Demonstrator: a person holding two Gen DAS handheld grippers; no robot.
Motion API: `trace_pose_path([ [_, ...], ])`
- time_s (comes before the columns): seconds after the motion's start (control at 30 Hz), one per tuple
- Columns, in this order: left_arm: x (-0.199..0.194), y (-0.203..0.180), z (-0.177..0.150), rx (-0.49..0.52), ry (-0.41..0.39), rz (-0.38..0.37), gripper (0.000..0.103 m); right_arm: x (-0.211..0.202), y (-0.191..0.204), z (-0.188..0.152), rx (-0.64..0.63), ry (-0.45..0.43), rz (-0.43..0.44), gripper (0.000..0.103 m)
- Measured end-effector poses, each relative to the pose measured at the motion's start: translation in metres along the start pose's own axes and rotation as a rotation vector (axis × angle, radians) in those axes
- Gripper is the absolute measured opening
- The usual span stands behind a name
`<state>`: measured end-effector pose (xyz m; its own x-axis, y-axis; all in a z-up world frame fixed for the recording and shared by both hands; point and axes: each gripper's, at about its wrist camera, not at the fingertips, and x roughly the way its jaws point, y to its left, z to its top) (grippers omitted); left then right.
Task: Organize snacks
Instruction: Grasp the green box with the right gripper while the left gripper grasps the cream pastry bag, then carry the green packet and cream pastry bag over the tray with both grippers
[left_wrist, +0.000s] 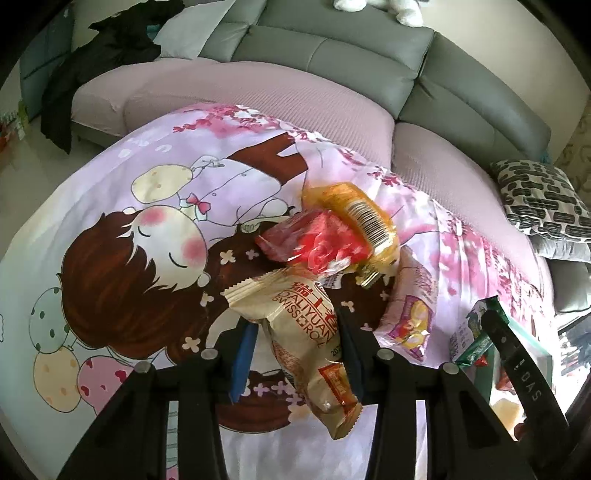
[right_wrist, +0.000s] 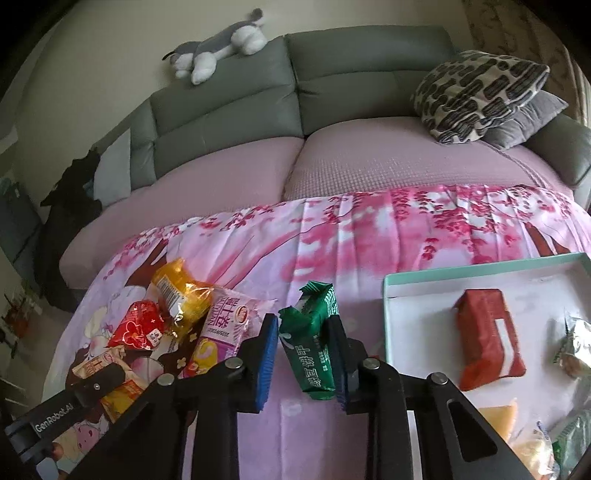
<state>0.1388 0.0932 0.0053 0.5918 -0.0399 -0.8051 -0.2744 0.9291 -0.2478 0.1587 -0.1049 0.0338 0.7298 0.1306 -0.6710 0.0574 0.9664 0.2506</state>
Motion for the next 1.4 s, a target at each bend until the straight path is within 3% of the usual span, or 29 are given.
trace_pose_path([
  [0.7,-0.035,-0.037,0.001,0.090,-0.099,-0.029,0.044,-0.076,-0.036,0.020,0.059,-0.157,0.009,0.026],
  [1.1,-0.054,-0.103,-0.010,0.229,-0.138,-0.126,0.044,-0.121,-0.103,0.028,0.162,-0.234,-0.149,0.026],
  [1.4,-0.055,-0.158,-0.031,0.348,-0.118,-0.191,0.044,-0.134,-0.159,0.020,0.270,-0.235,-0.226,0.026],
])
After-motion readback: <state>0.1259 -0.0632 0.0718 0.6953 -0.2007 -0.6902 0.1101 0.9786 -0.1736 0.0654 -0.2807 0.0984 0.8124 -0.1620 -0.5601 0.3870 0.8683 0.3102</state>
